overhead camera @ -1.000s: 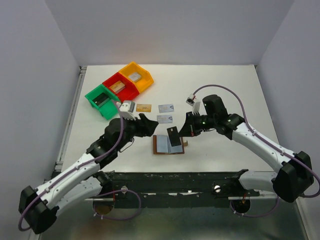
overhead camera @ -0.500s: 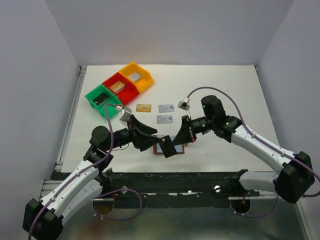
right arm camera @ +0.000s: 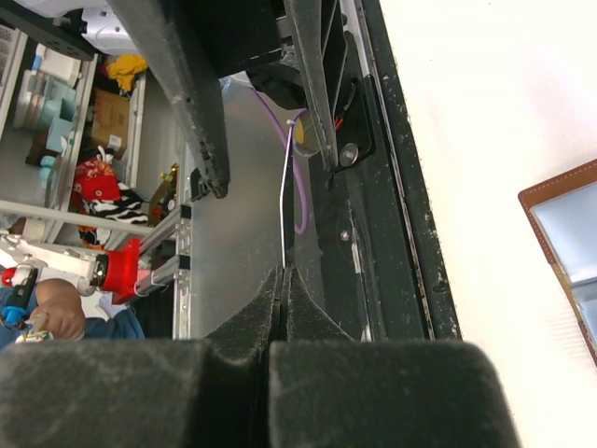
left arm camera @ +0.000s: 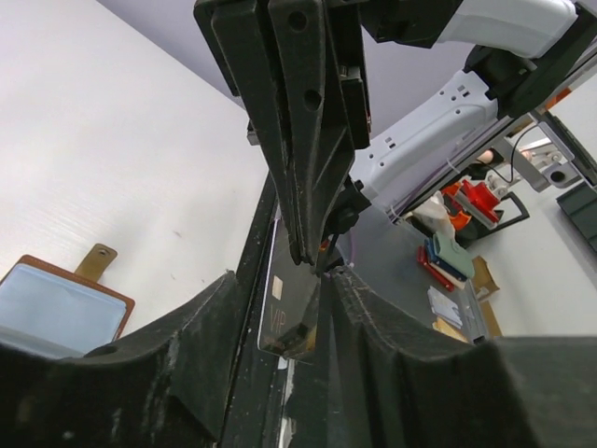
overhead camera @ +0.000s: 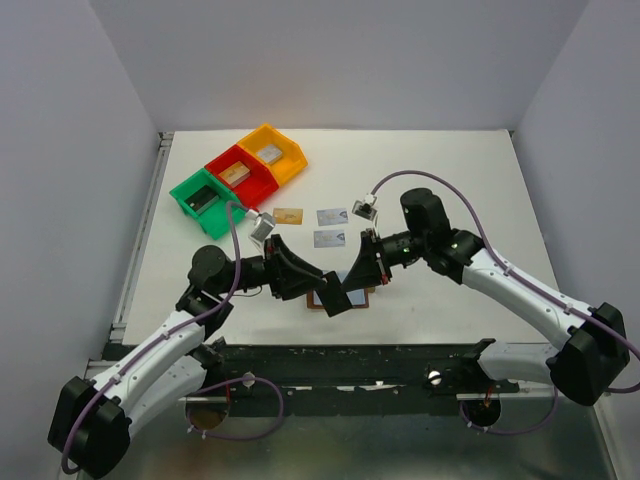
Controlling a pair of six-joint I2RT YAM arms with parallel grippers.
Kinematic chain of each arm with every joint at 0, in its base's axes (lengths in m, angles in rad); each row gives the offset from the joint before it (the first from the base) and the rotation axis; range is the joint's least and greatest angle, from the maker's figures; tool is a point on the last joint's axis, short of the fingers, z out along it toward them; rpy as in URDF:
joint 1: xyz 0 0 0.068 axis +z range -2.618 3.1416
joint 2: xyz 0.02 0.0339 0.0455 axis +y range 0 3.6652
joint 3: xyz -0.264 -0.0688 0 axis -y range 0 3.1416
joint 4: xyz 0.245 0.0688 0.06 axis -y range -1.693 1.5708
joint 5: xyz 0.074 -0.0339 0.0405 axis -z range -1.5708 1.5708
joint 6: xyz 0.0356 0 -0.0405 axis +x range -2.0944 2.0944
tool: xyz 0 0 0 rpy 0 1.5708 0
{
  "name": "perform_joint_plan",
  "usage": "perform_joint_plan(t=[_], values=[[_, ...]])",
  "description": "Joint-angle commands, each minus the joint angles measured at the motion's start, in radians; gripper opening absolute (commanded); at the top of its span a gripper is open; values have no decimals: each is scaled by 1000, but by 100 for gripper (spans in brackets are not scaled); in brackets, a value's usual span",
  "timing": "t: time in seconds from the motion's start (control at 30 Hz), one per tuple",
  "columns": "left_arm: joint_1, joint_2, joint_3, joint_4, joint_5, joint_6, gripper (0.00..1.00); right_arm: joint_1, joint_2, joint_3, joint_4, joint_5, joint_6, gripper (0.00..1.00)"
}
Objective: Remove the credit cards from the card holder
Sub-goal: Remove the credit card from the card holder.
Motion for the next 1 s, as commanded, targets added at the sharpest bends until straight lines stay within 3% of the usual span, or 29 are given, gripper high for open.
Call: perform_joint_plan(t=[0.0,0.27,0.43,0.47,0.5,0.6,0.67,0.83,0.97], values=[[5,19,10,43,40,-20,52,13,4,41,-26,-25,-25,0],[4,35,7,70,49,-35,31,24,13,60,-49,-18,-43,0],[4,52,3,101,60,-58,1,27,8,69,-59,-8,-48,0],[4,51,0,109,56,-63,0,27,5,70,-60,5,-46,0],[4,52,-3,116,53,-70,0,27,1,70,-60,20,-46,3],[4,26,-30,162,0,-100,0,27,-32,70,-56,104,-28,46],[7,-15,-55,147,-95,-97,0,24,-71,64,-51,216,4,57],[4,-153,-185,249,-428,-136,0,-30,-202,-34,85,471,124,65],[4,-239,-299,411,-666,-185,0,-34,-239,-130,274,483,248,68]])
